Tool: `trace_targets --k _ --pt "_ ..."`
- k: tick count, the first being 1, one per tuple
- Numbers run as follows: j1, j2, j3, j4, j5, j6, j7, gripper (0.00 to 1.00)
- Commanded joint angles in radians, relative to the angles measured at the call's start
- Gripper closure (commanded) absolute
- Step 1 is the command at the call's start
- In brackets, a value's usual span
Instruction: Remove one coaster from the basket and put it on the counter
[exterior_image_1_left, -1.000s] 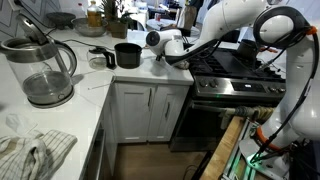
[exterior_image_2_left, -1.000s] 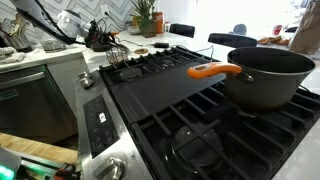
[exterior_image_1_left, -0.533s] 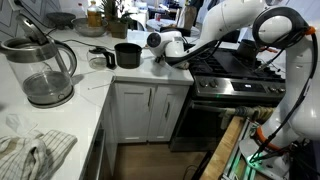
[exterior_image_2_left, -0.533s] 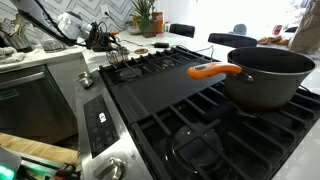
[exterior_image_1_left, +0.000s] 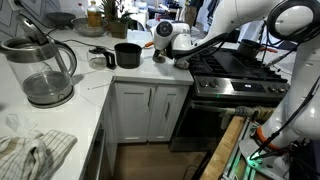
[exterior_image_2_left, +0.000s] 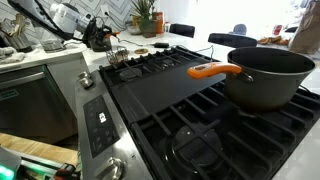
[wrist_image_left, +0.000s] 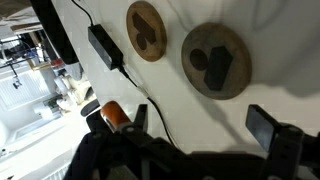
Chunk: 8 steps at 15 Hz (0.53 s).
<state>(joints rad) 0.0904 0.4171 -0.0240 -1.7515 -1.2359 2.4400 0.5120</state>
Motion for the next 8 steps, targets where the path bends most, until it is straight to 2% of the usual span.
trace_targets --k 1,3,6,8 --pt "-0.054 -0.132 0.022 -0.146 0.107 0.126 0.004 0.00" --pt "-0.074 -0.191 0.024 -0.209 0.231 0.174 -0.031 0.00" --pt "-0.129 -0.299 0.052 -0.328 0.465 0.216 -0.165 0.00" --pt "-0.220 -0.364 0.139 -0.400 0.618 0.201 -0.267 0.00"
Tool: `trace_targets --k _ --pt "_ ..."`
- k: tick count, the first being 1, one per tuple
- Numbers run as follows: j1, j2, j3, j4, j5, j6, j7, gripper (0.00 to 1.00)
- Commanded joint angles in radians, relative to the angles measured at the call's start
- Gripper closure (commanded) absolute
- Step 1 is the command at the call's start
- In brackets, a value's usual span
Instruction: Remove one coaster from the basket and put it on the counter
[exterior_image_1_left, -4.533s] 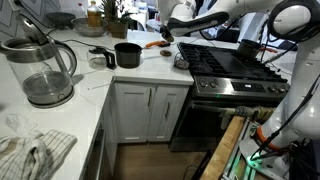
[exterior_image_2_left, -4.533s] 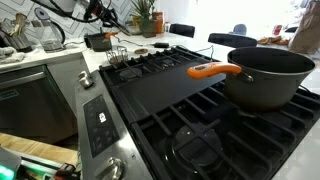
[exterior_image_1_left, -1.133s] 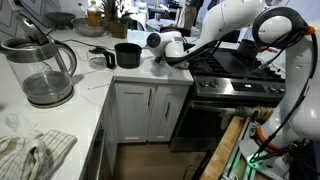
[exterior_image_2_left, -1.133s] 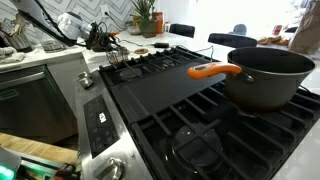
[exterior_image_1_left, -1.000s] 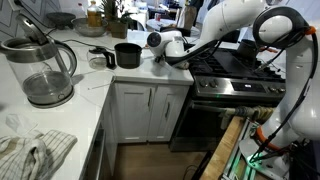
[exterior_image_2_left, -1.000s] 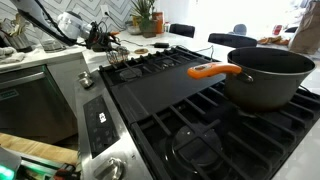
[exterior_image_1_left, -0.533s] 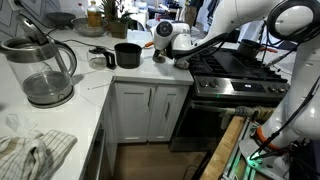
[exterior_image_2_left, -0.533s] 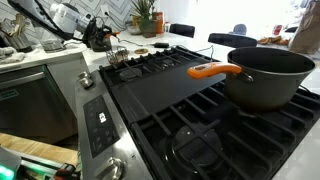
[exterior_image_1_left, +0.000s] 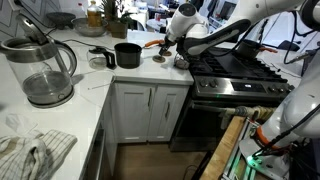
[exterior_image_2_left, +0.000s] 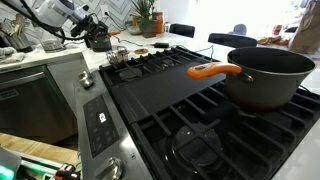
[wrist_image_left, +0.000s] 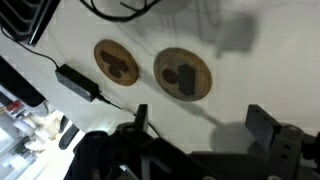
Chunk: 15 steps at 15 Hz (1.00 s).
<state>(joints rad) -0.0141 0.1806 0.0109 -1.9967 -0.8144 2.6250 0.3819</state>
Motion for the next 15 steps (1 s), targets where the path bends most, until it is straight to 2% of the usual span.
trace_targets --k 1,3,5,6,8,9,10,12,15 --pt "-0.156 -0.152 0.145 -0.184 0.273 0.001 -0.184 0.00" --pt "-0.212 -0.186 0.207 -0.223 0.429 -0.026 -0.268 0.00" --pt "-0.216 -0.218 0.215 -0.232 0.580 -0.103 -0.337 0.00" --pt "-0.115 -0.240 0.112 -0.230 0.656 -0.158 -0.376 0.00" --pt "-0.110 -0.318 0.073 -0.224 0.765 -0.328 -0.410 0.00" --pt "-0.107 -0.346 0.050 -0.221 0.771 -0.396 -0.386 0.00" --pt "-0.088 -0.258 0.058 -0.188 0.701 -0.295 -0.363 0.00" --pt "-0.082 -0.291 0.039 -0.187 0.704 -0.321 -0.366 0.00" --pt "-0.068 -0.273 0.040 -0.187 0.706 -0.313 -0.366 0.00"
